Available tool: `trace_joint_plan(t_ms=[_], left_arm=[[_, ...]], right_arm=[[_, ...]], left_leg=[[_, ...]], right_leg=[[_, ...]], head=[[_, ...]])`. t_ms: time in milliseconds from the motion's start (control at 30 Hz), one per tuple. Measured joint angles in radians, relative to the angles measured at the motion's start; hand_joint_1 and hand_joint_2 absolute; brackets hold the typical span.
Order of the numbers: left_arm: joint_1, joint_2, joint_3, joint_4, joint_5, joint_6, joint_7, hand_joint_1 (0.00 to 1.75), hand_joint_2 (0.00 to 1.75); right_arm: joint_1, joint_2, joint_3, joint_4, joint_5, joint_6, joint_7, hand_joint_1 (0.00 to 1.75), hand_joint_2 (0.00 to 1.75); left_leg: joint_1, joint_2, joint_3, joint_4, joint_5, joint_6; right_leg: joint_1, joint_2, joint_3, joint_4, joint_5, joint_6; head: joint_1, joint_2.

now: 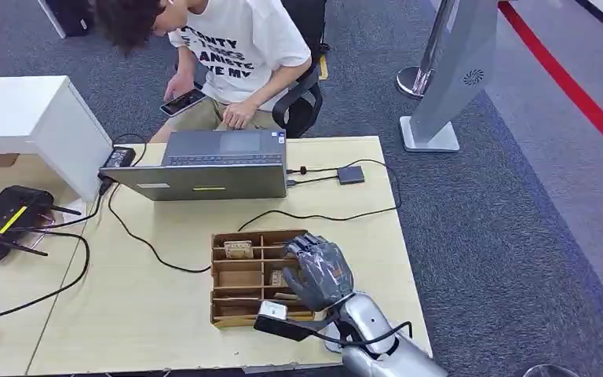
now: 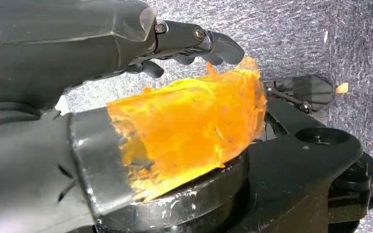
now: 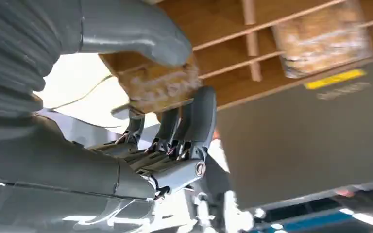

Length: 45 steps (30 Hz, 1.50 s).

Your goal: Pass the card to the sensor for recognition and then transmit it.

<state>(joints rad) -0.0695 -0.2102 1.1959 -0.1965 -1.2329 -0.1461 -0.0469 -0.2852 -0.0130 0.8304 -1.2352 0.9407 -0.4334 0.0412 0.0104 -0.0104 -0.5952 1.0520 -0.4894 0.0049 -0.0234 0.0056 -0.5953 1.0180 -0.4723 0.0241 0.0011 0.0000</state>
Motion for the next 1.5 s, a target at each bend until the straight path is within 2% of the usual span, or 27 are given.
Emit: trace_joint_plan(t_ms=[267, 400, 800, 1067, 1133, 1167, 1200, 1500], left_arm=[[0.000, 0.000, 0.000, 0.000, 0.000, 0.000, 0.004, 0.00, 0.00], [0.000, 0.000, 0.000, 0.000, 0.000, 0.000, 0.004, 0.00, 0.00], [0.000, 0.000, 0.000, 0.000, 0.000, 0.001, 0.006, 0.00, 0.00], [0.000, 0.001, 0.000, 0.000, 0.000, 0.002, 0.006, 0.00, 0.00], [0.000, 0.001, 0.000, 0.000, 0.000, 0.002, 0.006, 0.00, 0.00], [0.000, 0.001, 0.000, 0.000, 0.000, 0.002, 0.006, 0.00, 0.00], [0.000, 0.001, 0.000, 0.000, 0.000, 0.002, 0.006, 0.00, 0.00], [0.000, 0.001, 0.000, 0.000, 0.002, 0.005, 0.005, 0.00, 0.00]], right_arm=[[0.004, 0.000, -0.027, 0.003, 0.003, 0.003, -0.001, 1.08, 1.75], [0.007, 0.000, -0.036, 0.003, 0.004, 0.004, -0.002, 1.08, 1.75], [0.009, 0.000, -0.050, -0.005, 0.000, 0.006, -0.006, 1.33, 1.75], [0.011, 0.000, -0.058, -0.011, -0.002, 0.006, -0.008, 1.36, 1.75], [0.012, 0.000, -0.060, -0.012, -0.003, 0.006, -0.009, 1.47, 1.75], [0.013, 0.000, -0.061, -0.013, -0.005, 0.007, -0.010, 1.47, 1.75], [0.014, 0.000, -0.064, -0.014, -0.005, 0.006, -0.010, 1.75, 1.75], [0.024, 0.000, -0.076, -0.030, -0.009, 0.002, -0.020, 1.75, 1.75]], left_leg=[[0.000, 0.000, 0.000, 0.000, 0.000, 0.000], [0.000, 0.000, 0.000, 0.000, 0.000, 0.000], [0.000, 0.000, 0.000, 0.000, 0.000, 0.000], [0.000, 0.000, 0.000, 0.000, 0.000, 0.000], [0.000, 0.000, 0.000, 0.000, 0.000, 0.000], [0.000, 0.000, 0.000, 0.000, 0.000, 0.000], [0.000, 0.000, 0.000, 0.000, 0.000, 0.000], [0.000, 0.000, 0.000, 0.000, 0.000, 0.000]], right_leg=[[0.000, 0.000, 0.000, 0.000, 0.001, -0.001], [0.000, 0.000, 0.000, 0.000, 0.001, -0.001], [0.000, 0.000, 0.000, 0.000, 0.001, -0.001], [0.000, 0.000, 0.000, 0.000, 0.001, -0.001], [0.000, 0.000, 0.000, 0.000, 0.001, -0.001], [0.000, 0.000, 0.000, 0.000, 0.001, -0.001], [0.000, 0.000, 0.000, 0.000, 0.001, -0.001], [0.000, 0.000, 0.000, 0.000, 0.001, -0.001]], head=[[0.000, 0.000], [0.000, 0.000], [0.000, 0.000], [0.000, 0.000], [0.000, 0.000], [0.000, 0.000], [0.000, 0.000], [0.000, 0.000]])
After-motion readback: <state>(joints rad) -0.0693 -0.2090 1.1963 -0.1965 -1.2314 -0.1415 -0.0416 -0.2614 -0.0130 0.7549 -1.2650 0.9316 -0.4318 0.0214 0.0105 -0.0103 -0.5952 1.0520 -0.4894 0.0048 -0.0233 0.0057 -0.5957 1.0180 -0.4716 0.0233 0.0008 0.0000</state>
